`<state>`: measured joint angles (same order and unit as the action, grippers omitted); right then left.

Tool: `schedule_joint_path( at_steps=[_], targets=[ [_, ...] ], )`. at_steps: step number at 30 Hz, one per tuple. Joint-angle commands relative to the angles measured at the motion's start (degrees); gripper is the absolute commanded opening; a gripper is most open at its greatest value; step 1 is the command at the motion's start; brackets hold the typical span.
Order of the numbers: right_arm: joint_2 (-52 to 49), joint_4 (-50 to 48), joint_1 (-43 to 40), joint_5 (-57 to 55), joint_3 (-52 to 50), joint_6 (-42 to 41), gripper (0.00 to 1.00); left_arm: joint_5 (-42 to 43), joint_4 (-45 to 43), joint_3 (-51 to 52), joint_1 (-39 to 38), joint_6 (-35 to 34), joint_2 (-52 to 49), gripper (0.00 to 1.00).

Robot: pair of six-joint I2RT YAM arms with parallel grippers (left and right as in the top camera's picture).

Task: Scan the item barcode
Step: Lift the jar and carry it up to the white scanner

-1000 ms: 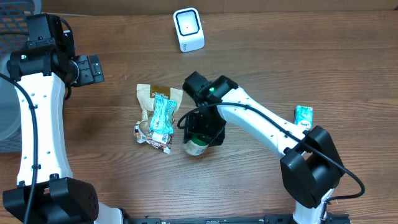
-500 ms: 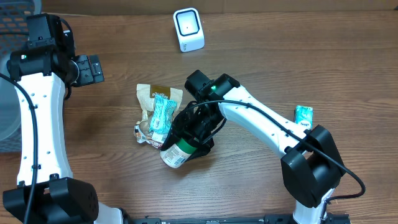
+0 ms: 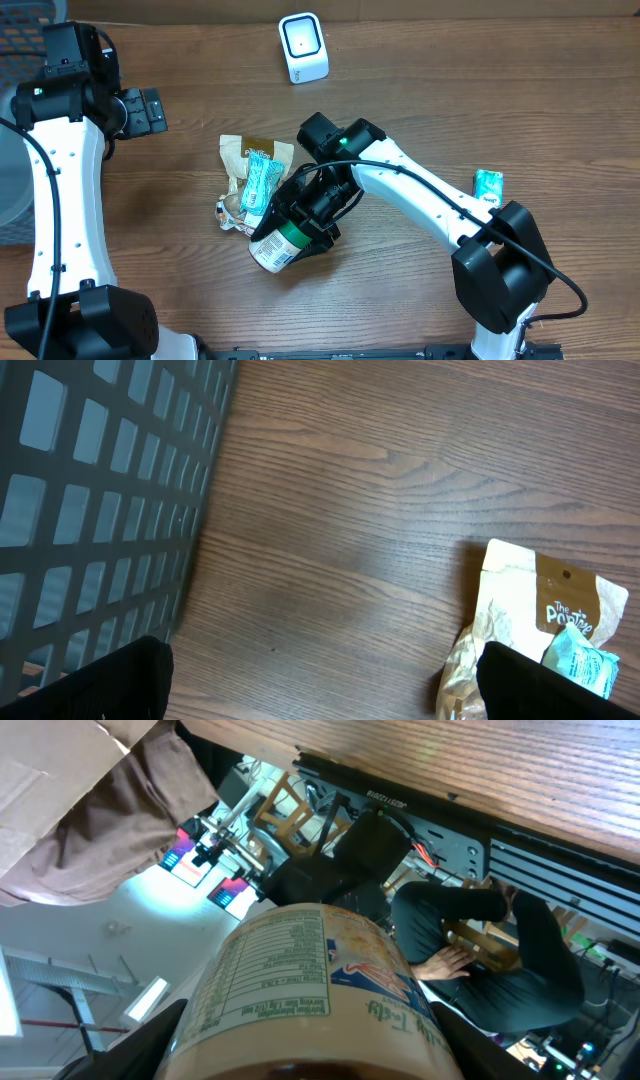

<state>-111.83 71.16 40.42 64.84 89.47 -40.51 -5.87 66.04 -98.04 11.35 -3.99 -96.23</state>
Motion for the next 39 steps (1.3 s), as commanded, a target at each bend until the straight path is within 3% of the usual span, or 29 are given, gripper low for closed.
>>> schedule_joint_path(
  at_steps=[1, 21, 26, 27, 29, 32, 36, 39],
  targets=[
    [0.59, -0.11, -0.35, 3.45, 1.36, 0.04, 0.41, -0.31, -0.04, -1.07, -0.13, 1.22, 0.72, 0.99],
    [0.59, -1.03, -0.35, 4.17, 1.36, 0.07, 0.41, -0.28, -0.04, -1.07, -0.13, 1.22, 0.72, 1.0],
    [0.59, -8.57, -0.39, -7.19, 1.36, 0.09, 0.4, -0.28, -0.04, -1.07, -0.13, 1.22, 0.72, 1.0],
    [0.59, -10.78, -0.39, -11.63, 1.36, 0.09, 0.38, -0.31, -0.04, -1.07, -0.13, 1.22, 0.72, 1.0],
    [0.59, -14.84, -0.39, -23.12, 1.36, 0.09, 0.25, -0.28, -0.04, -1.07, -0.13, 1.22, 0.72, 0.99],
    [0.59, -19.19, -0.39, -29.73, 1.36, 0.11, 0.18, -0.31, -0.04, -1.07, -0.13, 1.22, 0.72, 0.99],
    [0.61, -27.85, -1.22, -24.0, 1.46, 8.22, 0.17, -0.28, -0.04, -1.07, -0.13, 1.22, 0.72, 1.0],
    [0.59, -28.15, -2.69, -20.2, 4.17, 7.63, 0.13, -0.28, -0.04, -1.07, -0.13, 1.22, 0.72, 1.0]
  ],
)
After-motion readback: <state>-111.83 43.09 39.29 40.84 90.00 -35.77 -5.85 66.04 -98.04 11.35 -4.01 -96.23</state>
